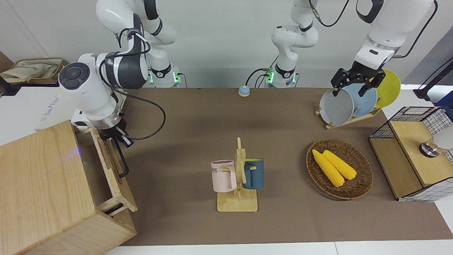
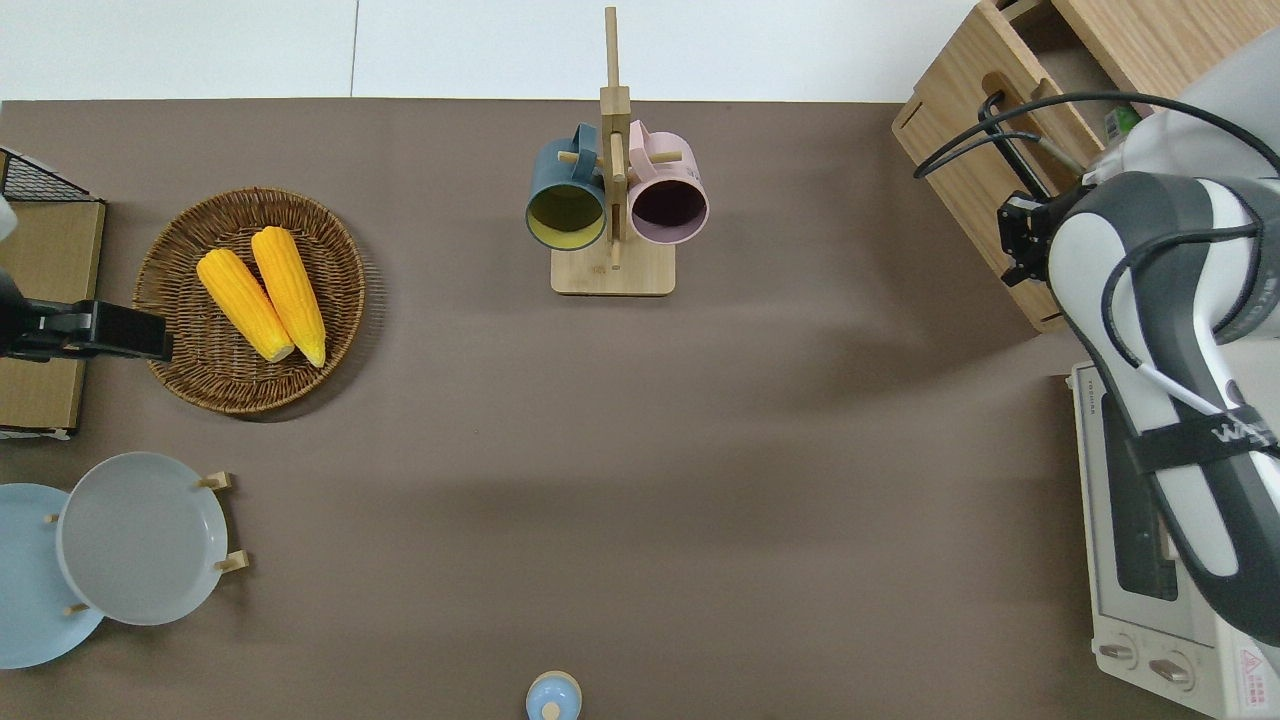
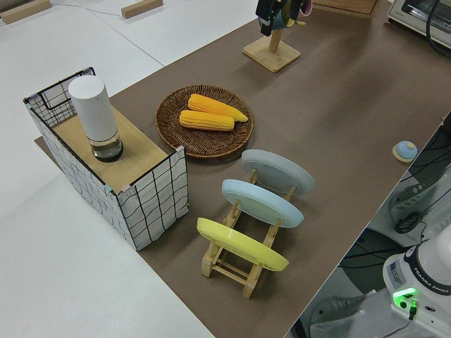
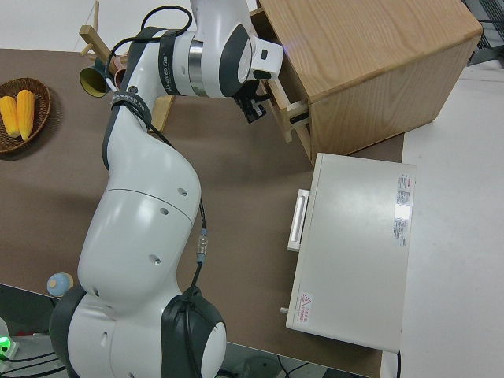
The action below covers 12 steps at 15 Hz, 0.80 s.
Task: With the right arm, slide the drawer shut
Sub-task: 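Press the right gripper against the drawer until it shuts fully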
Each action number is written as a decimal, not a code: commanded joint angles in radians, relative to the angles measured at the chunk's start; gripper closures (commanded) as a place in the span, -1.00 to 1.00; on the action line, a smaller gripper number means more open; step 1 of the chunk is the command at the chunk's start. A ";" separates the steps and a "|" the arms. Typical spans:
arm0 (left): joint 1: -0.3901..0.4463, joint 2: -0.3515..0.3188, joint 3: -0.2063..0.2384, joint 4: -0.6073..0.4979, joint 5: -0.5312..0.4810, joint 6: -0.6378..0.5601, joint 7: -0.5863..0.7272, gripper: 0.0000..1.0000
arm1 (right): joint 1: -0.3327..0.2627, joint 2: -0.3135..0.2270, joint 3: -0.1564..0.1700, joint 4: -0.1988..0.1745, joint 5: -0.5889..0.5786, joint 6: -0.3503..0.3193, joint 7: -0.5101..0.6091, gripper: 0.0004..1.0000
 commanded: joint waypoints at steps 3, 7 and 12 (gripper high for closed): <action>-0.017 0.012 0.016 0.020 0.014 0.001 0.006 -0.99 | -0.082 0.004 0.021 0.014 -0.022 -0.016 -0.087 1.00; -0.017 0.012 0.016 0.020 0.014 0.001 0.006 -0.99 | -0.106 0.002 0.022 0.015 -0.021 -0.021 -0.114 1.00; -0.017 0.012 0.016 0.020 0.015 0.001 0.006 -0.99 | -0.109 0.002 0.022 0.017 -0.024 -0.025 -0.134 1.00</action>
